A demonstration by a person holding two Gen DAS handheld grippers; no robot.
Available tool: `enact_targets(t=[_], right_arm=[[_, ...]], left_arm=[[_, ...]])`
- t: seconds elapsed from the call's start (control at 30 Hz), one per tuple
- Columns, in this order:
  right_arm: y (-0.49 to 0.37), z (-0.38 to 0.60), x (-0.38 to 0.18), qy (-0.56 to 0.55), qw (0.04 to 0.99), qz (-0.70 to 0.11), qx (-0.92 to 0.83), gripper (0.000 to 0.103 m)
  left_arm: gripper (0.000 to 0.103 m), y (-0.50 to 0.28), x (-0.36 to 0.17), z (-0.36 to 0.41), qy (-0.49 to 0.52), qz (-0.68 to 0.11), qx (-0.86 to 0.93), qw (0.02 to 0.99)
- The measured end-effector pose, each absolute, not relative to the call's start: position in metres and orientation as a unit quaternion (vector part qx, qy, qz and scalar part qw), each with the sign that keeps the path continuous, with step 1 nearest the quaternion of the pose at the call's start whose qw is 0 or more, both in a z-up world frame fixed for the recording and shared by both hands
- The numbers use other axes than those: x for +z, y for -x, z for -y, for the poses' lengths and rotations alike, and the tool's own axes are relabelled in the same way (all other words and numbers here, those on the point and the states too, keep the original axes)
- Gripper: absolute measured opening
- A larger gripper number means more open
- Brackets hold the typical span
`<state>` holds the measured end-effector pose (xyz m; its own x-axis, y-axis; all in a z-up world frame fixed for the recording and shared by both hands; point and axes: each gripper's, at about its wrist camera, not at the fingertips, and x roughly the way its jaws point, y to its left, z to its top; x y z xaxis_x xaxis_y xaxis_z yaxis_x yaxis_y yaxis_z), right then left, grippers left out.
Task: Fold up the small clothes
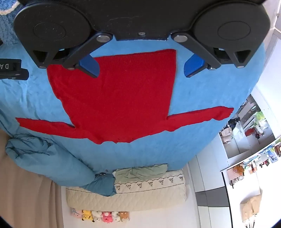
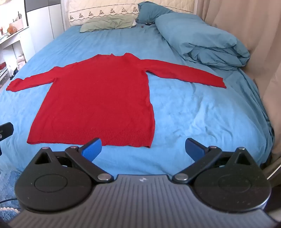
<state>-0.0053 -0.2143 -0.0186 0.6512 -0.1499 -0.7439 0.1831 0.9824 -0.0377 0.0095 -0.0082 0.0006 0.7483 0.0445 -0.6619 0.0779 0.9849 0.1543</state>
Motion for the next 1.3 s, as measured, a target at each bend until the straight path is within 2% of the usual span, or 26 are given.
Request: enact_targets(t=[0.07, 1.3], right_arm=[[0.006, 0.214, -0.019, -0.021, 0.908, -0.408, -0.091, 0.103], [0.010, 0.210, -0.010, -0.020, 0.910, -0.406, -0.081, 0.103]], left_arm=[[0.103, 0.003, 0.007, 0.006, -0.074, -0.332, -0.013, 0.940], [0.103, 0.007, 0.005, -0.001, -0.065, -0.328, -0.004, 0.942]])
